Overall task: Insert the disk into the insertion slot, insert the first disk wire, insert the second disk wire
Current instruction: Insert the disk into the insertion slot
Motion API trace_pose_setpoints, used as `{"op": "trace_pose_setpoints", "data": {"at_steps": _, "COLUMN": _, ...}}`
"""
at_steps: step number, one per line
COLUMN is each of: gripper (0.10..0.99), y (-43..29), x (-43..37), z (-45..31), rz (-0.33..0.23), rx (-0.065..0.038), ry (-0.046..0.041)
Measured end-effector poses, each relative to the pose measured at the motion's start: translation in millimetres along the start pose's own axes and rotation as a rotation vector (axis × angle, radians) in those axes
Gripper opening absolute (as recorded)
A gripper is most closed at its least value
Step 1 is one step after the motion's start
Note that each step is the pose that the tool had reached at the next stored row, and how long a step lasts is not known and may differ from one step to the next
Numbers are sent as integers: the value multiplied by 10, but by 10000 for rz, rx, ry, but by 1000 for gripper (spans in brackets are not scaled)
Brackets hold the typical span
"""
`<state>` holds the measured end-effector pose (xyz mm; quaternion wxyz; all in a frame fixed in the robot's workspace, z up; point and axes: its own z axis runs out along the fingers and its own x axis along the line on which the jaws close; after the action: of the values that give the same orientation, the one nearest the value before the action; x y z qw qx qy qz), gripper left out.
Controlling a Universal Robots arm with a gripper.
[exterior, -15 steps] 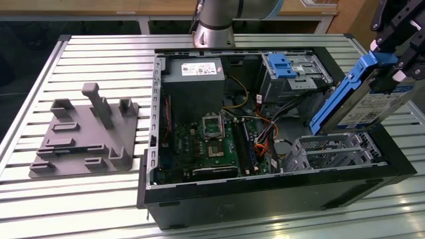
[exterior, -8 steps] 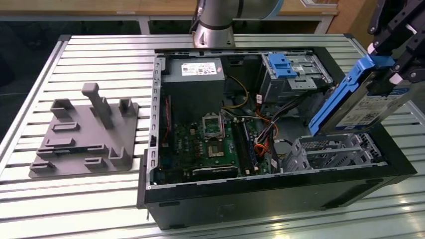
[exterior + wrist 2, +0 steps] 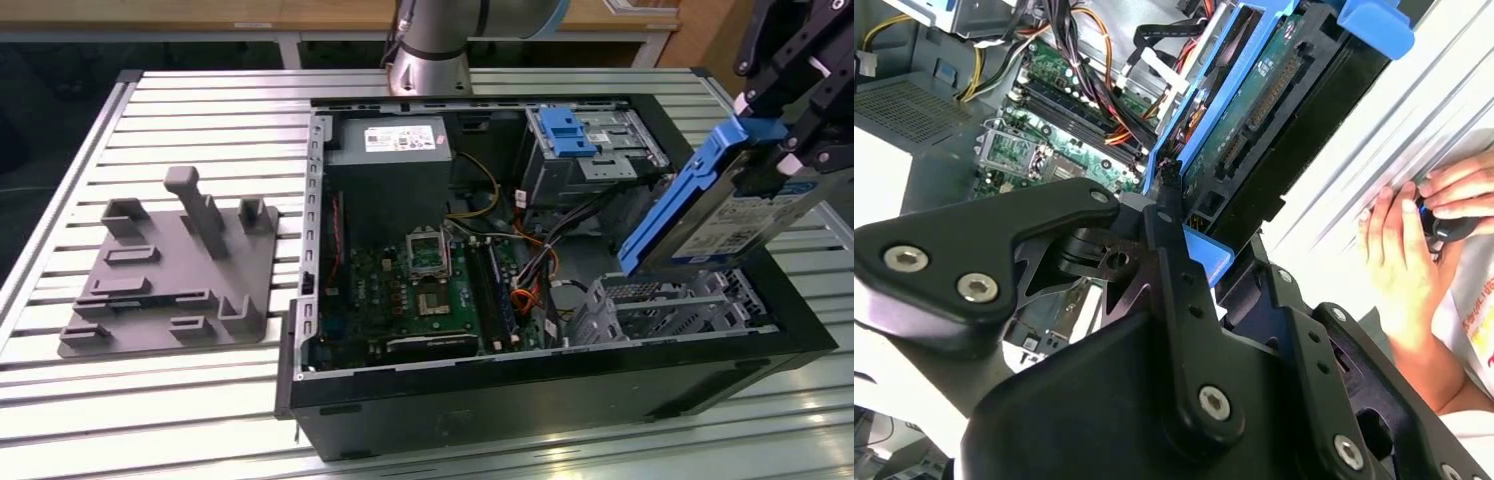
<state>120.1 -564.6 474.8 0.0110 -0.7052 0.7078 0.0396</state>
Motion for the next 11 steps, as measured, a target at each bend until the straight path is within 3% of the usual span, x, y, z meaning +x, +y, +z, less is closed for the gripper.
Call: {"op": "trace_pose_setpoints", "data": {"at_steps": 11, "gripper": 365, "y": -3, "x": 5, "z": 73, "rz": -40, "rx": -3, "ry": 2}}
